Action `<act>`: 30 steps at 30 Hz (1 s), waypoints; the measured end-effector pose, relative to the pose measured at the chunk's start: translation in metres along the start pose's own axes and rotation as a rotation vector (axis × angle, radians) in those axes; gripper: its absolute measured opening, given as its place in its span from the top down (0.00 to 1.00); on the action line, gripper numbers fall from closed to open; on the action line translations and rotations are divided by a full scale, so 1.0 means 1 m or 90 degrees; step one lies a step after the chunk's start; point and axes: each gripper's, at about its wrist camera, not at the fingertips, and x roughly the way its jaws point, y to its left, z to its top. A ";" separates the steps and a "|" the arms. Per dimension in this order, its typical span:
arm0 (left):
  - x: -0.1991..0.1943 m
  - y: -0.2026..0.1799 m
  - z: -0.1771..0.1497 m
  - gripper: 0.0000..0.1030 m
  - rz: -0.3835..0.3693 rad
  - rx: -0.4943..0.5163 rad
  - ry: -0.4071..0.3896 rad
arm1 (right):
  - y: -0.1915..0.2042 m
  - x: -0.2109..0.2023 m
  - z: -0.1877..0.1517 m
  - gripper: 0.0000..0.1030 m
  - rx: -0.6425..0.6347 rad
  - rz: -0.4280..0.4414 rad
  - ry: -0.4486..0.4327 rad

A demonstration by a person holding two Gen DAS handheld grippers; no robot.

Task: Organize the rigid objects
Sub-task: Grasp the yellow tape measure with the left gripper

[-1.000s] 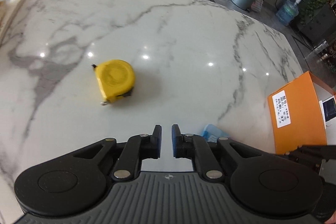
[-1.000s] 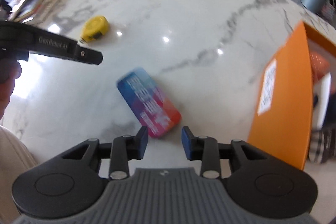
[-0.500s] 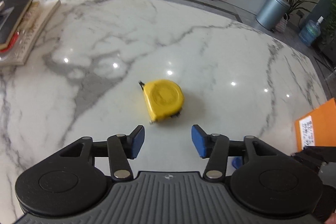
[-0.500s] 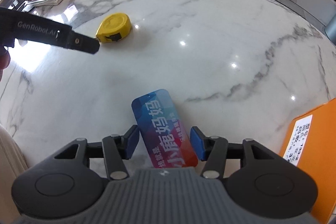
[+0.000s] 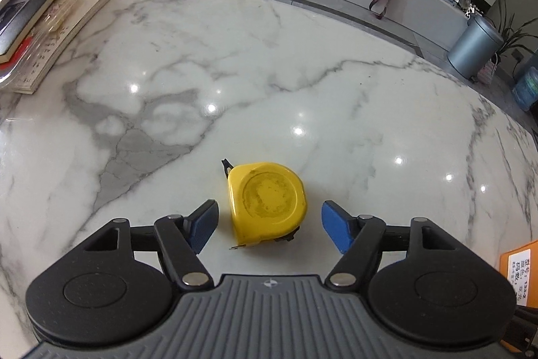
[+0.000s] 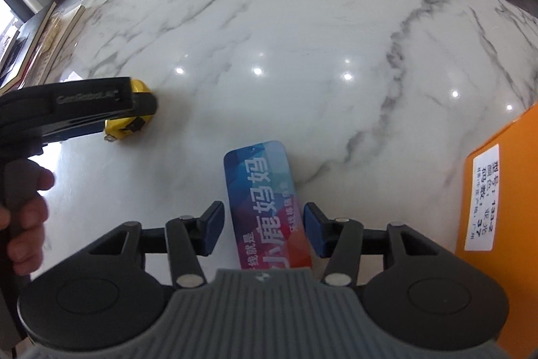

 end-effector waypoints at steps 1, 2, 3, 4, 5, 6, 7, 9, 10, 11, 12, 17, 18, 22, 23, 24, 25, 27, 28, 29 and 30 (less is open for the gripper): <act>0.000 -0.001 0.000 0.26 0.005 0.005 -0.003 | 0.001 0.000 -0.001 0.45 -0.007 0.004 0.000; 0.000 -0.001 0.001 0.29 0.006 0.008 -0.006 | 0.002 0.000 -0.002 0.45 -0.014 0.004 -0.002; 0.000 -0.001 0.001 0.35 0.004 0.008 -0.010 | 0.002 -0.001 -0.003 0.45 -0.021 0.005 -0.004; 0.001 -0.001 0.001 0.38 0.004 0.012 -0.013 | 0.003 -0.002 -0.004 0.45 -0.028 0.008 -0.007; 0.000 -0.001 0.001 0.42 -0.002 0.018 -0.014 | 0.003 -0.002 -0.004 0.46 -0.034 0.008 -0.010; -0.001 -0.001 0.001 0.43 -0.003 0.021 -0.013 | 0.002 -0.003 -0.005 0.46 -0.038 0.008 -0.013; -0.001 -0.001 0.000 0.43 -0.005 0.025 -0.012 | 0.002 -0.003 -0.005 0.46 -0.042 0.010 -0.016; -0.003 0.000 -0.004 0.43 -0.009 0.034 -0.005 | 0.001 -0.003 -0.003 0.46 -0.048 0.015 -0.017; -0.005 0.000 -0.006 0.43 -0.012 0.035 0.000 | 0.002 -0.003 -0.003 0.46 -0.053 0.012 -0.019; -0.007 0.001 -0.008 0.43 -0.014 0.038 0.006 | 0.002 0.000 0.001 0.46 -0.059 0.008 -0.018; -0.009 0.001 -0.011 0.43 -0.016 0.043 0.011 | 0.003 0.003 0.002 0.46 -0.064 0.004 -0.017; -0.021 0.004 -0.028 0.43 -0.026 0.044 0.028 | 0.011 0.005 -0.001 0.53 -0.105 -0.024 -0.025; -0.024 0.004 -0.031 0.43 -0.028 0.045 0.030 | 0.013 0.006 -0.003 0.54 -0.114 -0.032 -0.028; -0.042 -0.001 -0.036 0.43 -0.041 0.056 0.022 | 0.012 0.003 -0.009 0.55 -0.107 -0.033 -0.033; -0.047 -0.002 -0.037 0.43 -0.044 0.058 0.021 | 0.010 0.002 -0.010 0.55 -0.099 -0.031 -0.033; -0.052 -0.003 -0.038 0.43 -0.048 0.057 0.019 | 0.010 0.002 -0.010 0.56 -0.090 -0.026 -0.033; -0.057 -0.004 -0.040 0.43 -0.050 0.056 0.017 | 0.007 0.000 -0.011 0.56 -0.078 -0.021 -0.032; -0.068 -0.007 -0.044 0.43 -0.054 0.056 0.014 | 0.004 -0.003 -0.014 0.56 -0.055 -0.007 -0.029; -0.074 -0.008 -0.046 0.43 -0.057 0.056 0.013 | 0.003 -0.006 -0.016 0.56 -0.048 -0.003 -0.031; -0.079 -0.009 -0.048 0.43 -0.060 0.055 0.011 | 0.003 -0.009 -0.019 0.56 -0.046 -0.002 -0.035; -0.085 -0.010 -0.050 0.43 -0.064 0.053 0.010 | 0.004 -0.014 -0.022 0.56 -0.046 0.000 -0.040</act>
